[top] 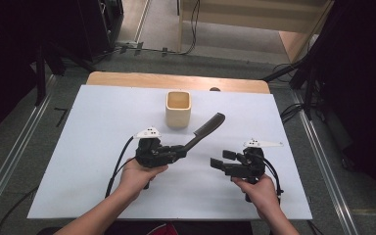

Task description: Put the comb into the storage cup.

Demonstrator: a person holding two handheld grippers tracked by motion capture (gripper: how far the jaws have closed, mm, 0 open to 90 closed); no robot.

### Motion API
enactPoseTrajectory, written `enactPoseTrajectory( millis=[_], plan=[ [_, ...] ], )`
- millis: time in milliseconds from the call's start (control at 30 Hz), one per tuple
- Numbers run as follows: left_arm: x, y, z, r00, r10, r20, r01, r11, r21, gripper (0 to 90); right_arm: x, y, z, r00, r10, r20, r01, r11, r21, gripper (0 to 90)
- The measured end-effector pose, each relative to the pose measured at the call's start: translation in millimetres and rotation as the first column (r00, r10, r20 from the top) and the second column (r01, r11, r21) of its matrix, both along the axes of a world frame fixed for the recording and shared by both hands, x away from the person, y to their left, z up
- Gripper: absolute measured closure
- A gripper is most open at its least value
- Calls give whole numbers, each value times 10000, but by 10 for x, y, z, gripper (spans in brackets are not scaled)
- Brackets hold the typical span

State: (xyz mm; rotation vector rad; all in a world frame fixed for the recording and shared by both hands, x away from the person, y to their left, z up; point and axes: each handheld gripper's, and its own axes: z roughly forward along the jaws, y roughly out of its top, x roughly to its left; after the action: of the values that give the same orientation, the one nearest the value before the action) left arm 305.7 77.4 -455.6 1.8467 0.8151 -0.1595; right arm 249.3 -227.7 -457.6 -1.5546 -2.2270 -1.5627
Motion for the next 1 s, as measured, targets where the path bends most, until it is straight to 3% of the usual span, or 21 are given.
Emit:
enactPoseTrajectory(
  millis=[233,367,500,833,1000],
  plan=[
    [68,-93,-53,9987,153,-495,-176,9988,-467,737,38,86,59,9996,-268,44,266,9990,346,213],
    [85,-125,-76,9982,181,-564,-220,9974,-680,738,58,106,75,9986,-528,30,524,9962,688,215],
    [97,-153,-108,9971,276,-714,-340,9954,-899,738,102,95,68,9951,-974,-152,985,9870,1272,221],
    [71,-226,-166,9971,591,-476,-645,9907,-1202,737,194,121,15,9838,-1592,-828,1722,9673,1863,231],
    [59,-252,-189,9973,668,-297,-698,9913,-1113,737,234,147,-8,9776,-1837,-1029,2020,9561,2125,247]
  ],
)
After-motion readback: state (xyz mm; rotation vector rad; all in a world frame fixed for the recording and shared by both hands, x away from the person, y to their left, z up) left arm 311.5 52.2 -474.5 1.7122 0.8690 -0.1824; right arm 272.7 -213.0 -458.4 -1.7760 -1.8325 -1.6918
